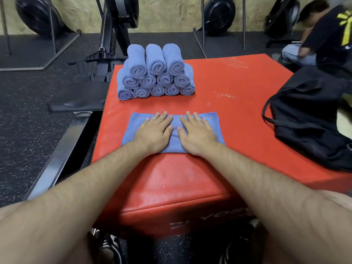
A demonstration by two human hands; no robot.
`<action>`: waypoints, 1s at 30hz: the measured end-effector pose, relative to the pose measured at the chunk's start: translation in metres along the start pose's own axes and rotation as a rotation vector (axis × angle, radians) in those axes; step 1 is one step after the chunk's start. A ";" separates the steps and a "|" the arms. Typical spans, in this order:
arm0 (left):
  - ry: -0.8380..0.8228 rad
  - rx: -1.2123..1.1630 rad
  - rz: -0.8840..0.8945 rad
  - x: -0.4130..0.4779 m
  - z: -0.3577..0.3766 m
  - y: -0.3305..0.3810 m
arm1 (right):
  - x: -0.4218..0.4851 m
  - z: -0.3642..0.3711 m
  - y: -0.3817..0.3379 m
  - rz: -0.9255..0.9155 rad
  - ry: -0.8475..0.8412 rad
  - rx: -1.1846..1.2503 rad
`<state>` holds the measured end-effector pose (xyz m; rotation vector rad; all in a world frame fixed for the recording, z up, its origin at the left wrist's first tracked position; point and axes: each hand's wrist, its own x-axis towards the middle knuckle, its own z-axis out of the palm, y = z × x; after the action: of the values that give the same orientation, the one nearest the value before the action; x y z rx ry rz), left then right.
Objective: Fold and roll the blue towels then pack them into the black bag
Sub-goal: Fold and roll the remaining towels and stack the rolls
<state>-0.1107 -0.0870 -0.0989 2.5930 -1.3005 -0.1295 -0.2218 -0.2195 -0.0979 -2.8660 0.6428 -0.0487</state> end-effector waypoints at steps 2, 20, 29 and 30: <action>-0.019 -0.020 -0.023 -0.003 -0.003 -0.011 | -0.003 -0.002 0.015 0.044 -0.004 0.012; 0.049 0.008 0.236 -0.007 -0.036 -0.038 | -0.025 -0.034 -0.032 -0.082 0.235 -0.103; -0.031 0.178 0.150 -0.017 -0.043 -0.038 | -0.029 -0.018 -0.055 -0.086 0.070 -0.078; -0.019 0.200 0.143 -0.021 -0.044 -0.037 | -0.031 -0.019 -0.050 -0.108 0.073 -0.093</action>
<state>-0.0868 -0.0412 -0.0663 2.6533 -1.5739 0.0013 -0.2301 -0.1659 -0.0685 -2.9988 0.5152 -0.1447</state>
